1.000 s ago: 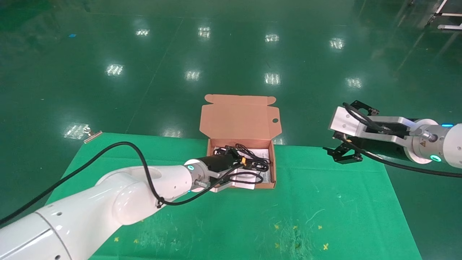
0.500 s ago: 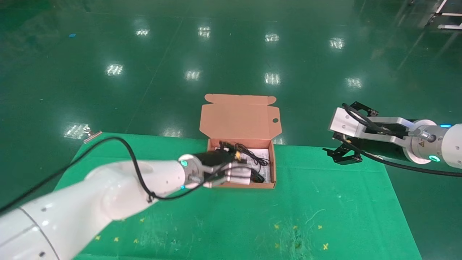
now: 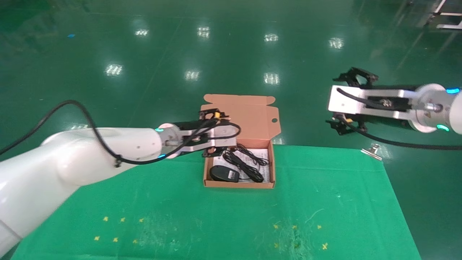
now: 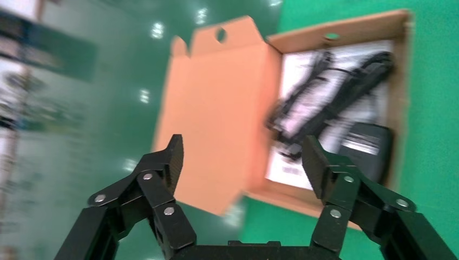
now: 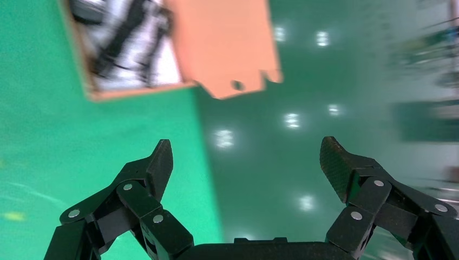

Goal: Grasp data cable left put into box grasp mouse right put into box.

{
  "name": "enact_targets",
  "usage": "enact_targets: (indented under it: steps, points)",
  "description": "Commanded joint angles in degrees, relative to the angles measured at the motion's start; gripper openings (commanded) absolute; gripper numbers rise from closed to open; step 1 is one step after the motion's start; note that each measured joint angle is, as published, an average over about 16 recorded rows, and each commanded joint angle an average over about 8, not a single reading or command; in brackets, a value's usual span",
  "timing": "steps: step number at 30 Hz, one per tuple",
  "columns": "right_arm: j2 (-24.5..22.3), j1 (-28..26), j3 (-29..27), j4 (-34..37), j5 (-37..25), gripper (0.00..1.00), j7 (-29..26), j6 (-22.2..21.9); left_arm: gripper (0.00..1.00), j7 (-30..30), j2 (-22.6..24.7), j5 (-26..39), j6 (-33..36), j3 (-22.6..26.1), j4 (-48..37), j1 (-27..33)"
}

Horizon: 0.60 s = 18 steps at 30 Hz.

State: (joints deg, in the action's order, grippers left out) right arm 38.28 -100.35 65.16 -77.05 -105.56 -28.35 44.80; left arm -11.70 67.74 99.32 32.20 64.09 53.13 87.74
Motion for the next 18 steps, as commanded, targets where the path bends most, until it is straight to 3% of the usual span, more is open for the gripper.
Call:
enact_targets:
  steps: [1,18]
  points:
    - [-0.1,0.8,-1.1,-0.1,1.3,1.0,0.7,1.1,1.0,0.0,-1.0,-1.8,1.7,-1.5,0.6,-0.8]
    - [-1.0,11.2,-14.2,0.9,18.4,1.0,5.3,12.0,1.0,0.3,-10.0,-17.6,16.4,-14.7,6.3,-8.0]
